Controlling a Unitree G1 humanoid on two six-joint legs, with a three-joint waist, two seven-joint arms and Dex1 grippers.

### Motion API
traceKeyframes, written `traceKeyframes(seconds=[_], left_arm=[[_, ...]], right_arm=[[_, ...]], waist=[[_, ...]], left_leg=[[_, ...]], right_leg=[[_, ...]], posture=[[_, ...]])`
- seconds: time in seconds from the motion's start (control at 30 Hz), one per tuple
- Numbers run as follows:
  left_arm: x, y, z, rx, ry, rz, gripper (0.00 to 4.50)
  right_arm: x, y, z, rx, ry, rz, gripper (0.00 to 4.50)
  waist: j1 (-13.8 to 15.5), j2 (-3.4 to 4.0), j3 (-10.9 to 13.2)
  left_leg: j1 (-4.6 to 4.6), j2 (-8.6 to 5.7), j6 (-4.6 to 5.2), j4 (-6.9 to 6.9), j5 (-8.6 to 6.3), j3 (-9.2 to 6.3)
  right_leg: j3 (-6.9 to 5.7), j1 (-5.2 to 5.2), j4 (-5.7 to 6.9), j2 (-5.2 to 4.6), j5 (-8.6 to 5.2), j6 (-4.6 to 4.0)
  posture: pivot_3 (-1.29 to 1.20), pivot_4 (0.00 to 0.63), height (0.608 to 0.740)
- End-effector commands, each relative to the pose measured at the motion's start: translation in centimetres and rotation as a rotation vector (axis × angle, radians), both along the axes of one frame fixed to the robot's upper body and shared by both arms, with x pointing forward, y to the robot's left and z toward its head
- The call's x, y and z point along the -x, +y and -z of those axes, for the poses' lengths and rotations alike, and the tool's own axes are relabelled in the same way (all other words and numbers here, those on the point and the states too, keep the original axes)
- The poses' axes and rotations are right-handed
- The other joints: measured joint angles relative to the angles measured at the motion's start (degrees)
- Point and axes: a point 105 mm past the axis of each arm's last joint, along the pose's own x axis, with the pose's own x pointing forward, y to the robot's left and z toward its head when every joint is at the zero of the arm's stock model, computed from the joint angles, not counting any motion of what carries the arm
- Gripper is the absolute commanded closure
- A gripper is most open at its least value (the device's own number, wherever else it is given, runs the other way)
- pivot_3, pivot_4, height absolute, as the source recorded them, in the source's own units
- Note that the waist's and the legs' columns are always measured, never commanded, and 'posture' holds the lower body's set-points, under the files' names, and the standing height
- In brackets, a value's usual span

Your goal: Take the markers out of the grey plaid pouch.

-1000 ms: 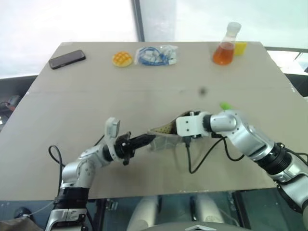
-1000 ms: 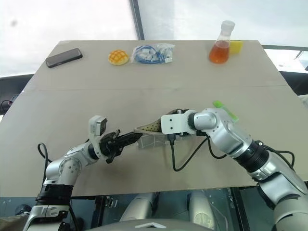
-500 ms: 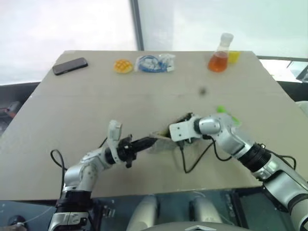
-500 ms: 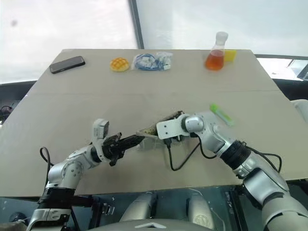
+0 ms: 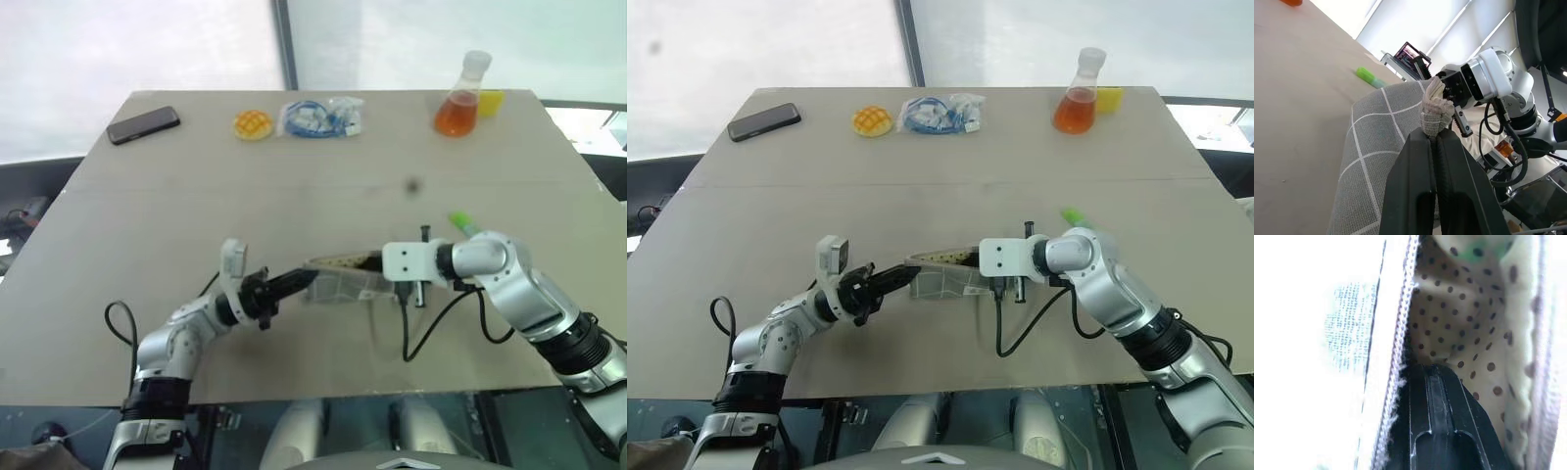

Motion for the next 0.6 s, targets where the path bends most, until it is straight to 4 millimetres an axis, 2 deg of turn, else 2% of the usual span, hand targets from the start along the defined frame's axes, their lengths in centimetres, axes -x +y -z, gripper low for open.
traceKeyframes(seconds=[0.03,0.23,0.33,0.4,0.43,0.5,0.57,0.6], left_arm=[[-0.5,1.2,-0.6,-0.010,-0.034,-0.034,4.50],[-0.6,1.3,-0.4,-0.060,-0.077,-0.042,4.50],[-0.5,1.2,-0.3,-0.076,-0.108,-0.048,4.50],[-0.4,1.1,-0.3,-0.072,-0.109,-0.044,4.50],[-0.4,1.1,-0.2,-0.070,-0.109,-0.043,4.50],[-0.4,0.9,-0.2,-0.062,-0.103,-0.040,4.50],[-0.5,0.8,-0.2,-0.061,-0.100,-0.038,4.50],[-0.5,0.8,-0.2,-0.061,-0.098,-0.037,4.50]], right_arm=[[-0.7,-1.1,-1.0,-0.021,-0.024,0.058,4.46],[0.9,-0.6,-4.2,-0.217,0.065,0.066,4.46],[0.8,-1.5,-4.3,-0.146,0.032,0.068,4.46],[0.4,-1.2,-3.8,-0.124,0.030,0.049,4.46],[0.2,-0.8,-3.4,-0.117,0.025,0.039,4.08],[-0.3,0.1,-1.7,-0.070,0.018,0.014,3.70],[-0.9,0.9,-0.7,-0.062,0.015,0.017,2.53],[-1.0,1.1,-0.3,-0.048,0.011,0.011,2.34]], waist=[[0.02,0.01,0.03],[0.13,0.03,0.21],[0.24,0.05,0.26],[0.25,0.07,0.28],[0.17,0.07,0.28],[-0.09,0.07,0.28],[-0.02,0.09,0.31],[0.00,0.09,0.31]], left_leg=[[0.00,0.00,0.00,0.00,0.00,0.00],[-0.10,0.02,0.00,-0.01,0.00,-0.05],[-0.21,0.01,0.02,-0.01,-0.01,-0.06],[-0.25,0.00,0.02,0.00,-0.01,-0.07],[-0.25,0.00,0.02,-0.01,-0.01,-0.07],[-0.25,0.00,0.02,-0.01,-0.01,-0.06],[-0.21,0.01,0.02,-0.01,-0.01,-0.07],[-0.23,0.01,0.02,-0.01,-0.01,-0.08]], right_leg=[[0.00,0.00,-0.01,0.00,0.00,0.00],[-0.05,-0.03,-0.11,0.00,0.12,-0.16],[-0.08,-0.06,-0.21,-0.01,0.13,-0.16],[-0.11,-0.07,-0.25,-0.02,0.13,-0.16],[-0.12,-0.07,-0.27,-0.02,0.13,-0.15],[-0.13,-0.08,-0.27,0.02,0.13,-0.15],[-0.17,-0.07,-0.26,0.07,0.14,-0.16],[-0.17,-0.08,-0.26,0.06,0.15,-0.17]], posture=[[0.00,0.150,0.740],[0.00,0.150,0.740],[0.00,0.150,0.740],[0.00,0.150,0.740],[0.00,0.150,0.740],[0.00,0.150,0.740],[0.00,0.150,0.740],[0.00,0.150,0.740]])
